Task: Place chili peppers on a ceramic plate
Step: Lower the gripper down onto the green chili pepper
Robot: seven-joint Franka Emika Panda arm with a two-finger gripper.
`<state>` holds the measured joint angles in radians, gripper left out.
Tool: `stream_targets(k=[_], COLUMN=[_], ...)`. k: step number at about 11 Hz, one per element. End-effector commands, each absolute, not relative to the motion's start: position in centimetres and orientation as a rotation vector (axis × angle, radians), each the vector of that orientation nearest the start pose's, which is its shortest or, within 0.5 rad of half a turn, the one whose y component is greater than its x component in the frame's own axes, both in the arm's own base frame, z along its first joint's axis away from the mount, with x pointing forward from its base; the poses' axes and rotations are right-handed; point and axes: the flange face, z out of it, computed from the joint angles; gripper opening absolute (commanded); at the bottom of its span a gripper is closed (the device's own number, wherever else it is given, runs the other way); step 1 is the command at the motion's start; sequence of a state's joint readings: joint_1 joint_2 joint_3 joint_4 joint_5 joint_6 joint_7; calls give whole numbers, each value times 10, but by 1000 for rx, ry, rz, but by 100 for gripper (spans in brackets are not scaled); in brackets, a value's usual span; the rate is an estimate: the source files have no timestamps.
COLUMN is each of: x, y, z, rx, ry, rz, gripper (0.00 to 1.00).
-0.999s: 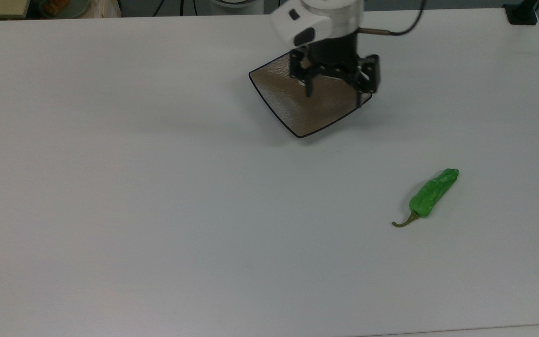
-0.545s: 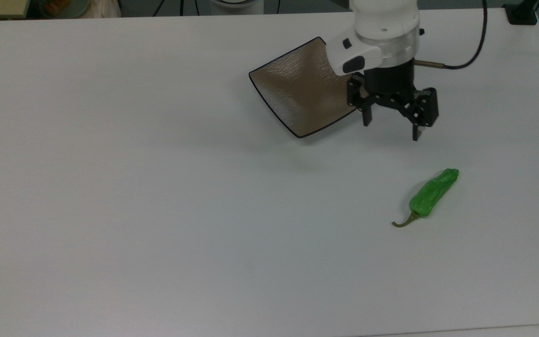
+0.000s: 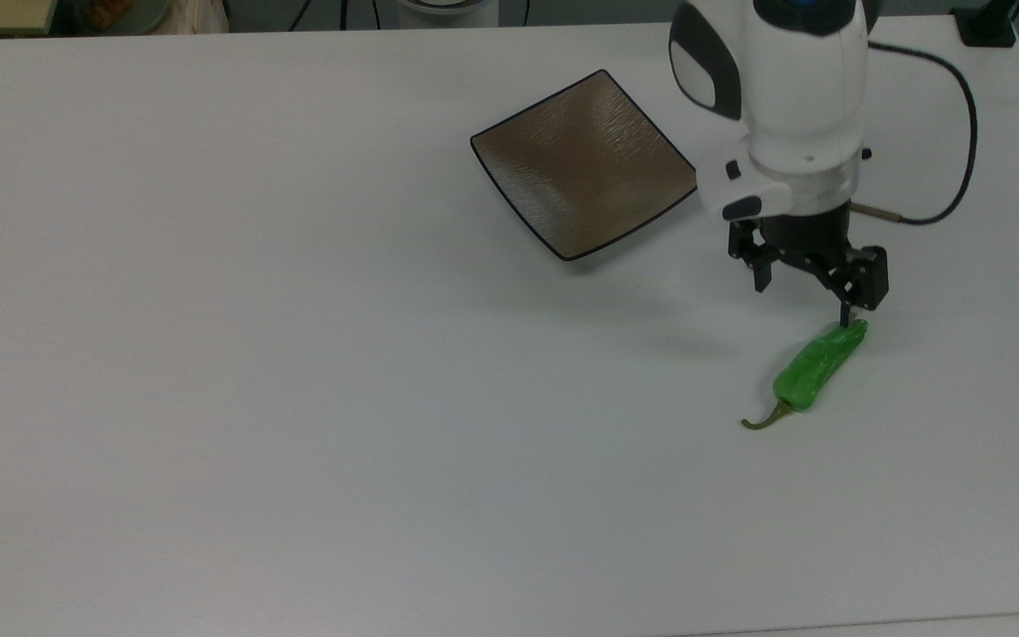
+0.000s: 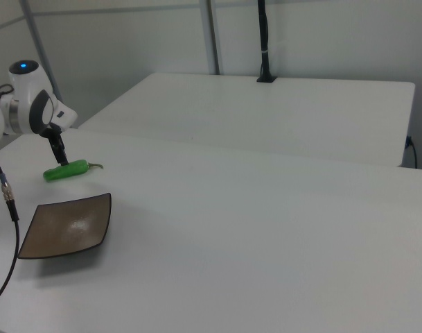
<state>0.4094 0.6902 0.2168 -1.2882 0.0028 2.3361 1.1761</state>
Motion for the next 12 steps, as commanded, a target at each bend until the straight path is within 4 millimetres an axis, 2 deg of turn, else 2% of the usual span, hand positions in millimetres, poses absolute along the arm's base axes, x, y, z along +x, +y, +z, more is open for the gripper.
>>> stream_targets(k=[1, 2, 5, 6, 10, 11, 12], x=[662, 660, 665, 661, 657, 657, 656], y=[432, 440, 440, 447, 455, 456, 457], z=[362, 351, 325, 309, 294, 294, 294], rx=[-2622, -2630, -2593, -2610, -2615, -2609, -2602], ry=[875, 866, 948, 957, 944, 942, 954], rz=[-215, -230, -288, -280, -297, -309, -313], gripper=[100, 100, 100, 100, 100, 90, 63])
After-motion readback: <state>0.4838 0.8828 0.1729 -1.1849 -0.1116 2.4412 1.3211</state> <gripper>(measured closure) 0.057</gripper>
